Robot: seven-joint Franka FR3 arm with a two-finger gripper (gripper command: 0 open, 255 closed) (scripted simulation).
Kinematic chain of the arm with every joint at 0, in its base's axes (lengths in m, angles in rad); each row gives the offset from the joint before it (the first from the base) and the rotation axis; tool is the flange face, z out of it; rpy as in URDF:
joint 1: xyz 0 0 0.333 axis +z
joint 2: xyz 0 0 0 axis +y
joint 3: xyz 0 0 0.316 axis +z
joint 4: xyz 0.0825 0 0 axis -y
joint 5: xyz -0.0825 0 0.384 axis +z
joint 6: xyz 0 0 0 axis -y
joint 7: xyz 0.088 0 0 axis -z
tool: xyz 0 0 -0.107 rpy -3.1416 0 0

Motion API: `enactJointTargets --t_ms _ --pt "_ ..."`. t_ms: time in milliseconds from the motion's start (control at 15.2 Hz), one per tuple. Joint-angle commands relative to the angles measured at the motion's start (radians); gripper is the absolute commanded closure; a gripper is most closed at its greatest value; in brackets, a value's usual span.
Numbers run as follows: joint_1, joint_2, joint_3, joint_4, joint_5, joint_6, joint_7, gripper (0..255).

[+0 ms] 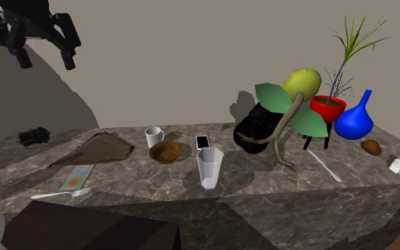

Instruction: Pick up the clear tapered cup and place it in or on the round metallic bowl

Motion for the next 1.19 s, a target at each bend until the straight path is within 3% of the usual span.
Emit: enactJointTargets --t_ms 0,528,1122 --pt "0.000 0.000 0.000 0.000 0.000 0.000 0.000 0" --pt "-0.038 0.104 -0.079 -0.146 -0.084 0.253 -0.116 0" --pt "-0.084 0.340 -0.173 -0.204 -0.164 0.562 -0.233 0"
